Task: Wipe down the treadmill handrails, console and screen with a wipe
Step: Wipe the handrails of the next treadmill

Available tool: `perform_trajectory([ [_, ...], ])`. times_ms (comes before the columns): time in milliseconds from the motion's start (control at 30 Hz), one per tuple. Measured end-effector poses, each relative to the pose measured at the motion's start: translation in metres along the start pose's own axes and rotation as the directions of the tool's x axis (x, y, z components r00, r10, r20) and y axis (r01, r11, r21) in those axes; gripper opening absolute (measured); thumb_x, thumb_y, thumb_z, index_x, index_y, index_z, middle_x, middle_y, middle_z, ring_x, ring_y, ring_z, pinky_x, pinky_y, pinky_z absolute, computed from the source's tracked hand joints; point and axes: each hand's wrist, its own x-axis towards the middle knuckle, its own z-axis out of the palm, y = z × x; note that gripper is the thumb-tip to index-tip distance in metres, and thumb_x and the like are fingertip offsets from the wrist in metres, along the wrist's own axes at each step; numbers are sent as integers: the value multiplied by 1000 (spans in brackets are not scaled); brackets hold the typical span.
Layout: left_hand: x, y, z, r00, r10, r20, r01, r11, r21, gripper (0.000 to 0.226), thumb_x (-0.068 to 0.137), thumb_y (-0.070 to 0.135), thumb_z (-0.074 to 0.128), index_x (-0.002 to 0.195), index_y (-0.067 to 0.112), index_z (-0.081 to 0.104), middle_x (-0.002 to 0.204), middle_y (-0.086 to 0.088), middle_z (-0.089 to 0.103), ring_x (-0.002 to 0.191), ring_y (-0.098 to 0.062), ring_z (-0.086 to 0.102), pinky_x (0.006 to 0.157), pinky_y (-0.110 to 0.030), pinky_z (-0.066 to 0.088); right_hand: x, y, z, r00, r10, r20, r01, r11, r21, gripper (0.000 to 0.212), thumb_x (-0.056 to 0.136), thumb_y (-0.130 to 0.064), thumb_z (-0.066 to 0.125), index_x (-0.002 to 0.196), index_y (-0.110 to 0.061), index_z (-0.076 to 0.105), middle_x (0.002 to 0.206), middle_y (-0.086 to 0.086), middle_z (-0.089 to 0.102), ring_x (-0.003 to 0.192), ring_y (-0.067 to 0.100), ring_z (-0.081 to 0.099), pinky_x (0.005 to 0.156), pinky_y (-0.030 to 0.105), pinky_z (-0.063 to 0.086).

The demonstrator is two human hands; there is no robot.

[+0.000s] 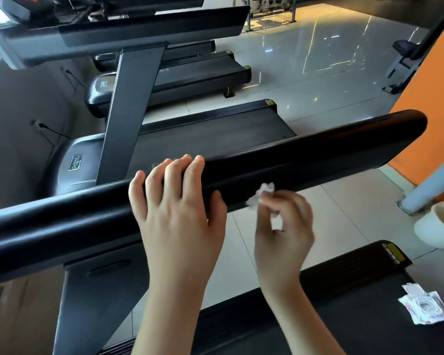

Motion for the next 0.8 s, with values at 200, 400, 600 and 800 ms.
perform_trajectory([
  [200,-1,0,1,1000,-5,-4,5,1000,-1,42,82,22,61,121,6,62,120,-9,62,117,-32,50,107,-54,28,3,20,-1,995,81,-58,-75,992,104,5,87,2,67,83,2,69,93,12,58,85,19,62,75,27,51],
  [400,-2,3,1,1000,-18,-12,18,1000,4,42,82,21,61,121,5,61,121,-10,62,117,-34,51,108,-54,27,0,0,3,1000,8,4,-8,992,130,9,89,-1,62,91,4,71,94,15,60,81,27,62,74,31,53],
  [600,-2,4,1,1000,-28,8,28,1000,5,43,82,22,59,121,5,61,122,-10,61,118,-35,51,109,-54,25,28,-7,2,988,49,-145,-38,996,78,14,87,12,63,99,8,70,96,18,61,83,34,62,78,27,52],
  [800,-1,5,-1,999,-29,27,29,1000,6,43,82,22,60,121,4,61,122,-10,62,119,-36,52,108,-55,26,42,-17,-1,987,-156,48,158,986,-48,18,86,12,62,96,1,73,93,10,63,86,29,57,80,15,43],
])
